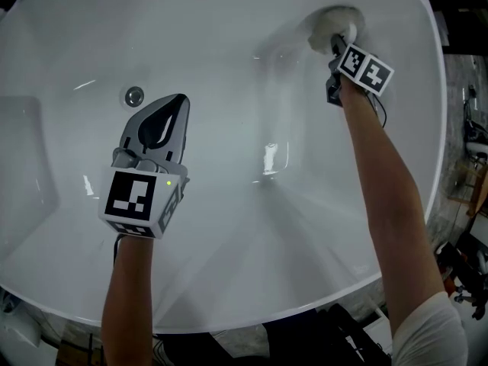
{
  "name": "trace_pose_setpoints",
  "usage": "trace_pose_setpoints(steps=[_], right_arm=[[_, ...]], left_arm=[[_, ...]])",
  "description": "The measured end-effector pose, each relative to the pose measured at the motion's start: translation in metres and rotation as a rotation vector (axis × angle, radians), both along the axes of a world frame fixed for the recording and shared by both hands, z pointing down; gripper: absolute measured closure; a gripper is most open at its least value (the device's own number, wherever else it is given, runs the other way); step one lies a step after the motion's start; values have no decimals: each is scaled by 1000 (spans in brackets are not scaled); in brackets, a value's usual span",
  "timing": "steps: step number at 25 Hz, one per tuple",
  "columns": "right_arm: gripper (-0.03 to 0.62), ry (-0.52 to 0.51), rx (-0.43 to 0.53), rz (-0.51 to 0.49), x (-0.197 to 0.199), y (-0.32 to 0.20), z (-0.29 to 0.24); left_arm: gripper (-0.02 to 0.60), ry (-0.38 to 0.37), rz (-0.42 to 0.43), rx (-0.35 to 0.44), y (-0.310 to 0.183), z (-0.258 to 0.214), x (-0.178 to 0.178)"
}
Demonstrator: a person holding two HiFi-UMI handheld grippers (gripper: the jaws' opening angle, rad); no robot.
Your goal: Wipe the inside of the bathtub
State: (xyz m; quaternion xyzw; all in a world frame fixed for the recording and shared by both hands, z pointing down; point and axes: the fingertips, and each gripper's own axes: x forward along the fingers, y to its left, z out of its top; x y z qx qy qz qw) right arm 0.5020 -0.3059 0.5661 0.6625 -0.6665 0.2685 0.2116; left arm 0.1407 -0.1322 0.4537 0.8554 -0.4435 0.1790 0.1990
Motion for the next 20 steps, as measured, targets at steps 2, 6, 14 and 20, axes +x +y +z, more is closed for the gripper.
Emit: trace_pose_setpoints(steps=[2, 6, 14, 20], right_arm=[[499, -4, -12, 2, -4, 1, 9], [499, -17, -39, 27, -14, 9, 28], [499, -20, -83, 22, -5, 8, 34], [499, -32, -114, -25, -83, 19, 53]], left_arm=[[571, -1, -10, -9, 4, 7, -5], [571, -11, -19, -33, 17, 21, -22], [571, -31, -63, -41, 13, 14, -30], [571, -25, -70, -47, 23, 24, -82]])
